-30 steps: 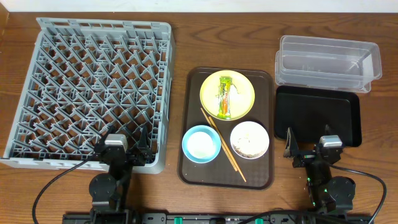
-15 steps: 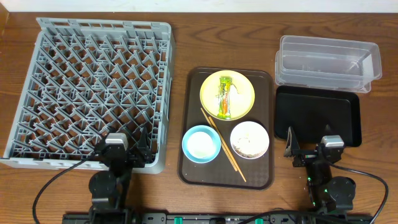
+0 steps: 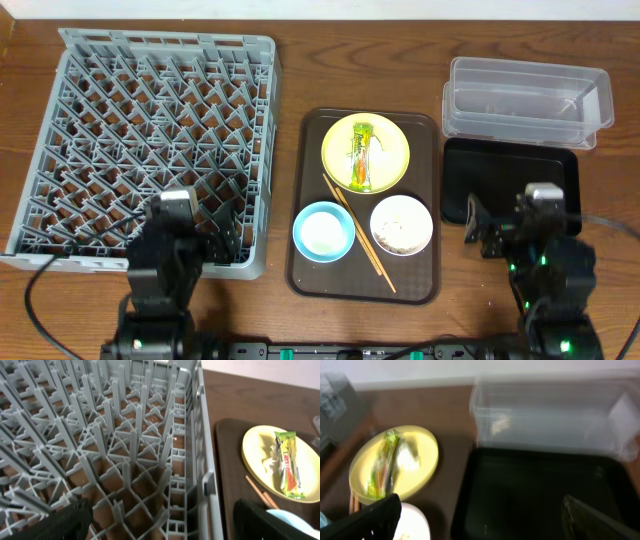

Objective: Sort waste into correct bins and load items into the dishwasher
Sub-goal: 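Reach right gripper to yellow plate and grasp green snack wrapper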

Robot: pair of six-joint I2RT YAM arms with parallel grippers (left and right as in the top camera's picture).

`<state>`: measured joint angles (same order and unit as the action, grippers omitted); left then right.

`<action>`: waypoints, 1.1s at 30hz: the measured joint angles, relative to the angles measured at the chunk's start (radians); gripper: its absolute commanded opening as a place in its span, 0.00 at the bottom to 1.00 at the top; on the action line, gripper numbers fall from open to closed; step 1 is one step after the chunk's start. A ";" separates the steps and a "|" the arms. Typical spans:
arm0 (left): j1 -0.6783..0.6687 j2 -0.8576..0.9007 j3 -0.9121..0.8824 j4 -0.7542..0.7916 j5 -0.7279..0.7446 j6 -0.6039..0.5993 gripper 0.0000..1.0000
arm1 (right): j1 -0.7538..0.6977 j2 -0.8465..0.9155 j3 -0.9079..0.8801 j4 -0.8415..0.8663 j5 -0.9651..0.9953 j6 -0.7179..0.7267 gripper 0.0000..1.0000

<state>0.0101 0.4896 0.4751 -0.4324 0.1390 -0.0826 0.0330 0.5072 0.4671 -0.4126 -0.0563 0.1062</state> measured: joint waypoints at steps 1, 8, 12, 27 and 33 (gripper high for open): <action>0.000 0.036 0.029 -0.032 0.001 0.000 0.91 | 0.000 0.071 0.045 -0.033 -0.005 0.000 0.99; 0.000 0.247 0.200 -0.242 0.001 0.001 0.91 | 0.000 0.469 0.356 -0.218 -0.061 -0.015 0.99; 0.000 0.266 0.226 -0.251 0.001 0.001 0.91 | 0.000 0.555 0.383 -0.133 -0.193 0.013 0.99; -0.001 0.268 0.227 -0.260 0.001 0.001 0.91 | 0.341 0.907 0.635 -0.089 -0.115 0.069 0.87; -0.001 0.268 0.227 -0.259 0.001 0.001 0.91 | 0.483 1.160 0.652 -0.036 0.013 0.195 0.74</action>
<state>0.0093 0.7574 0.7021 -0.6918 0.1398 -0.0814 0.5159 1.6672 1.1191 -0.4488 -0.0429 0.3016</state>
